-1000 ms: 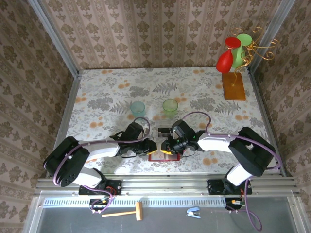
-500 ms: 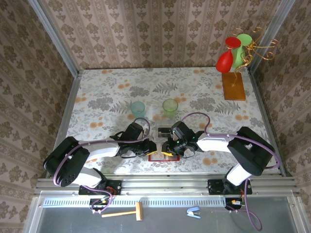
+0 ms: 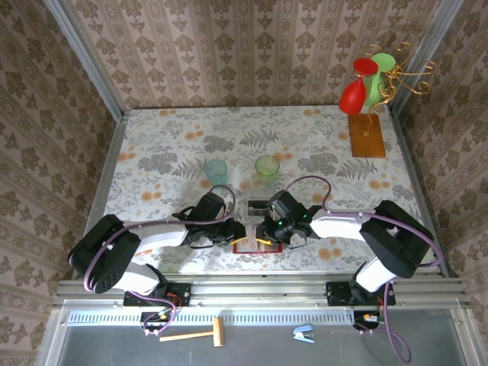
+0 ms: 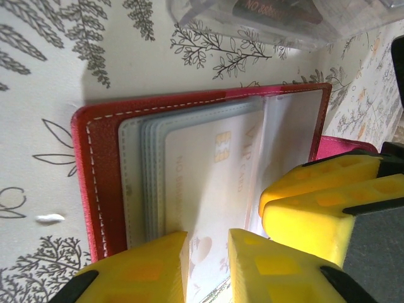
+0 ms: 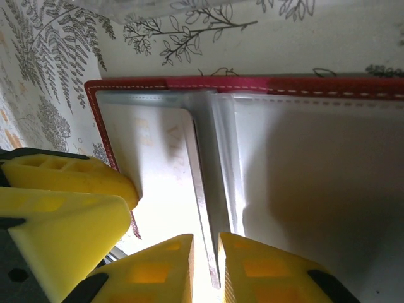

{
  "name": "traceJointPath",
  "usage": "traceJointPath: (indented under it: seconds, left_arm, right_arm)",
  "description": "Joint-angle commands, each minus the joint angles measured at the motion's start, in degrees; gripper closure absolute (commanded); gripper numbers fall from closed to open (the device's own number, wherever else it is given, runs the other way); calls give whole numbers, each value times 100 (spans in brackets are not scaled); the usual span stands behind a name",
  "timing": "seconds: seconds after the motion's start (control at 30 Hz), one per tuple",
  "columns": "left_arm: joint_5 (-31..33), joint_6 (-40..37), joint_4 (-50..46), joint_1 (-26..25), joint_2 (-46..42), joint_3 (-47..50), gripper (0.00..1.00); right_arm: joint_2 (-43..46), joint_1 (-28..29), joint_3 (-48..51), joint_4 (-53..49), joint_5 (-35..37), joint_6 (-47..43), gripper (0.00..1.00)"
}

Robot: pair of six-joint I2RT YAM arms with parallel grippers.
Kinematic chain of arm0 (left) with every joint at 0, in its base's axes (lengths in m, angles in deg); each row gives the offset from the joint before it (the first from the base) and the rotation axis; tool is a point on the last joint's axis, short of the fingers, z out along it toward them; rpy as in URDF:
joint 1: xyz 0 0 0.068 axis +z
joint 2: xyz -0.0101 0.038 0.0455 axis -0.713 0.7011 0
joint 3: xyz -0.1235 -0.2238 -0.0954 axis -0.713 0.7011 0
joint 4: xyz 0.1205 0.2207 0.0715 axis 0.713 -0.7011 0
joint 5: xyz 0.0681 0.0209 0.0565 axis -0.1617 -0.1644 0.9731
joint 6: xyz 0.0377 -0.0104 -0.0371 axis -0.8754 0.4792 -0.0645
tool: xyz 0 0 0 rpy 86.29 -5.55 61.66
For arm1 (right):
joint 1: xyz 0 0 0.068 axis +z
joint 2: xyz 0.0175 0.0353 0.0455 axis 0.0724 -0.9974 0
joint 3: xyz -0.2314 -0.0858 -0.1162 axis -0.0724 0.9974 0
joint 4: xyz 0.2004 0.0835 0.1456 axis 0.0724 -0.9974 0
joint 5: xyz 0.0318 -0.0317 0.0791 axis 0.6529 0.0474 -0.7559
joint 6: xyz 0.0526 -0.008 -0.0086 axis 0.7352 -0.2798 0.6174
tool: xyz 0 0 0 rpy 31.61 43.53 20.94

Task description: Take the credit cards out of the card holder

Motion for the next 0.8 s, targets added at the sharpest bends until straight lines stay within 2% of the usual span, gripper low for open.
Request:
traceJointPath:
  seconds: [0.0,0.77]
  left_arm:
    - [75,-119,-144,-41,-4,36,76]
    - [93,-111,-144,-42,-25,46,76]
  right_arm:
    - [-63,36,-34,234,-22,26,83]
    - [-249,40,-6,382,-78,11,87]
